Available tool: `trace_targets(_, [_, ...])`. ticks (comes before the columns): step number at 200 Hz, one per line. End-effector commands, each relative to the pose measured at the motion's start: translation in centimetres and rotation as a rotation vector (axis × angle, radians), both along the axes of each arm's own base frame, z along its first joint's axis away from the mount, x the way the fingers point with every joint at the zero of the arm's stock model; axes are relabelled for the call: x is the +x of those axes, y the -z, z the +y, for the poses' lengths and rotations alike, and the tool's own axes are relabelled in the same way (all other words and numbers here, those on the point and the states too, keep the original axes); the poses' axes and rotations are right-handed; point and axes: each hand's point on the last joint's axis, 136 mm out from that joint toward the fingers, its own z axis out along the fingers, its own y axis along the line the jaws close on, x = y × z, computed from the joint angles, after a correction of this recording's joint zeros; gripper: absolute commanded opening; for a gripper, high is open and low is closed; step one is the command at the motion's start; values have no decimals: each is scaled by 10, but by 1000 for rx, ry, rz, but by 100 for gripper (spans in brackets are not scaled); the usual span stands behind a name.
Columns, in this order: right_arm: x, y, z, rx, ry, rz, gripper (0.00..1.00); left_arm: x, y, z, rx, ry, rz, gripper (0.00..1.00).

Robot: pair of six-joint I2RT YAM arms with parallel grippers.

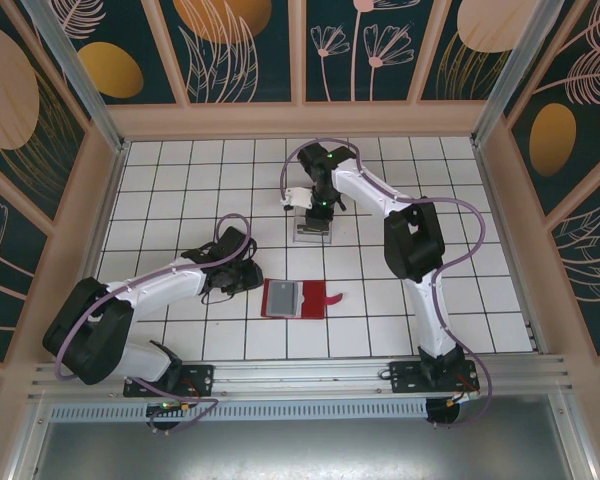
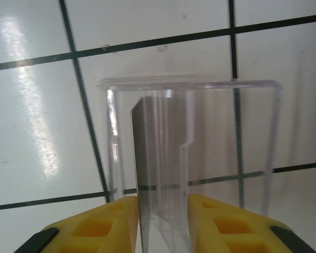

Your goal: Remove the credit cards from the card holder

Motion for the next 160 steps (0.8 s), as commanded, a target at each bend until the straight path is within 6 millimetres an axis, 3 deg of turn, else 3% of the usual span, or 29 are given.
trace_targets(1, [14,-22,-2,2,17,-110,32,0,-4,2,-6,-1,-8,27])
trace_targets(31, [26,-40,1,14,26,-220,32,0,-3,2,-5,-1,-6,27])
trace_targets(84, [27,-71,11,90,63,-321,32,4,-6,-1,-5,5,-17,28])
trace_targets(127, [28,-97,16,274,409,-290,33,11,-5,-2,-11,5,-26,27])
trace_targets(160, [0,-96,17,406,715,-114,33,17,-4,-7,-44,2,-30,27])
